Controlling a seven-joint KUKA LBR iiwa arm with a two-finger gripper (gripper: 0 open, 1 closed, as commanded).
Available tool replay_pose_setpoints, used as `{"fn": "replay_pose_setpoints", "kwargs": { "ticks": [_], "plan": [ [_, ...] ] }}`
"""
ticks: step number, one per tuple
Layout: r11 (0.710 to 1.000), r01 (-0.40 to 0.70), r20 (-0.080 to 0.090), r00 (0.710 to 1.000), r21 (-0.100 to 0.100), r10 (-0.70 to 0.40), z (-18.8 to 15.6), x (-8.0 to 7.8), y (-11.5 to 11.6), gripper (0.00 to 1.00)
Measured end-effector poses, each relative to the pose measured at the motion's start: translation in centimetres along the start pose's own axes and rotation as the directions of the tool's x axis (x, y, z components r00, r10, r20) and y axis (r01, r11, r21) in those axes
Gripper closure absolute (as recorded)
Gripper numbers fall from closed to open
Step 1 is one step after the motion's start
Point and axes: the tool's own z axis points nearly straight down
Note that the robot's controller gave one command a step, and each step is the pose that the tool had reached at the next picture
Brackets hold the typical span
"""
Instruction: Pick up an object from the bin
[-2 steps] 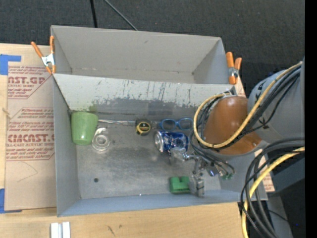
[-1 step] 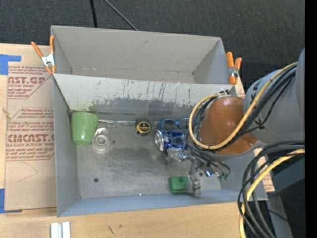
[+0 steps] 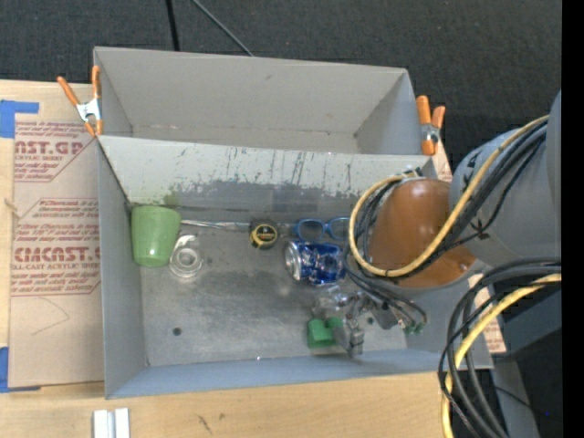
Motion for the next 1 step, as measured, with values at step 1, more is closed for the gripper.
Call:
{"fn": "replay_pose_setpoints", "kwargs": {
  "ticks": [1],
  "plan": [
    [1.000, 0.016, 0.011, 1.000, 0.002, -0.016, -8.63, -1.04, 0.32, 1.00]
  ]
}}
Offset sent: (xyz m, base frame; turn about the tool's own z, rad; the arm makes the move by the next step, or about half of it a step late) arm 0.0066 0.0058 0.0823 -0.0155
